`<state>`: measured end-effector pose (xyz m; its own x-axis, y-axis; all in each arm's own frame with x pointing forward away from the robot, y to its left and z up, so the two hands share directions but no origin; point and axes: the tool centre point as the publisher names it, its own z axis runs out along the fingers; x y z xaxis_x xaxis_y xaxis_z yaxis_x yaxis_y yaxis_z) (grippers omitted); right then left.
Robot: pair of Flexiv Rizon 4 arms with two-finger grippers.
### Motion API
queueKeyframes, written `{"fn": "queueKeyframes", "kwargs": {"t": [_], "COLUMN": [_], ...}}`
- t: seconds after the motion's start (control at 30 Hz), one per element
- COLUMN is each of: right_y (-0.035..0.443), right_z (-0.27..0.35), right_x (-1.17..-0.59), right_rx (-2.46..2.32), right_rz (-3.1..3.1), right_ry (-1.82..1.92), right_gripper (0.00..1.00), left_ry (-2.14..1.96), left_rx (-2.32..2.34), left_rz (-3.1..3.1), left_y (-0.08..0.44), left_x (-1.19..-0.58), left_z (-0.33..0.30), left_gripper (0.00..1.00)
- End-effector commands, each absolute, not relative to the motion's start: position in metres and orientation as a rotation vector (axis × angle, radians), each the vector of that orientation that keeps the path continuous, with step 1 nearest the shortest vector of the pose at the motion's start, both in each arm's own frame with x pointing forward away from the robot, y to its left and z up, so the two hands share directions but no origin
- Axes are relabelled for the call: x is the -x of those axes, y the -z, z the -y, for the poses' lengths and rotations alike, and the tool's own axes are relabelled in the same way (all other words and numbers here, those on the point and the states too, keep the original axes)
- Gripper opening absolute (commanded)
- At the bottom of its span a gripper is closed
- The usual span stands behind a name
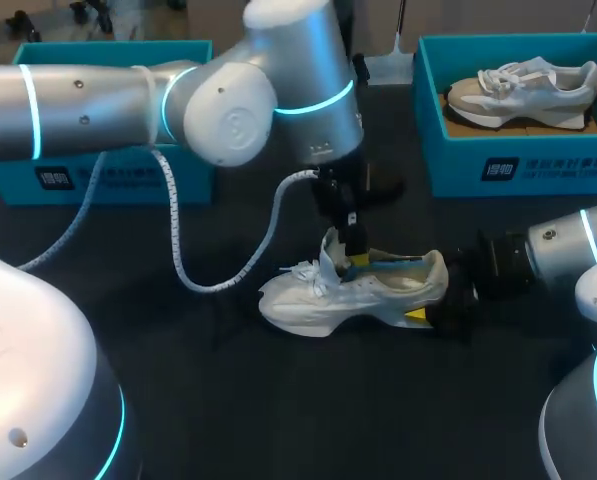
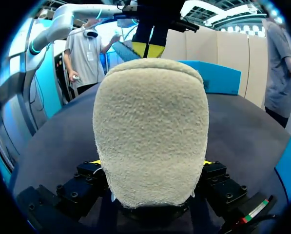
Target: Take the shoe out of the shoebox, open the shoe tongue, remove and reinsert the insole, then place the shoe into the shoebox
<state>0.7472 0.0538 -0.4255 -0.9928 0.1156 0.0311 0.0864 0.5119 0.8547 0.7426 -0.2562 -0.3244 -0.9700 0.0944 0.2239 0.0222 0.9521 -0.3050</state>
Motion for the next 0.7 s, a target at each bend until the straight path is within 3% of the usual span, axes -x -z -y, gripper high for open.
{"fn": "queueKeyframes", "kwargs": {"t": [0.03, 0.7], "right_y": [0.428, 0.428], "right_z": [-0.056, -0.056], "right_x": [-0.748, -0.748], "right_rx": [-0.183, -0.183], "right_rz": [-2.706, -2.706], "right_ry": [-1.523, -1.523], "right_gripper": [0.00, 0.00], "left_ry": [-0.481, -0.553], "left_rx": [0.088, 0.128], "left_rz": [2.877, 2.851], "left_y": [0.314, 0.299], "left_x": [-0.736, -0.736], "left_z": [0.252, 0.317], "left_gripper": [0.00, 0.00]}}
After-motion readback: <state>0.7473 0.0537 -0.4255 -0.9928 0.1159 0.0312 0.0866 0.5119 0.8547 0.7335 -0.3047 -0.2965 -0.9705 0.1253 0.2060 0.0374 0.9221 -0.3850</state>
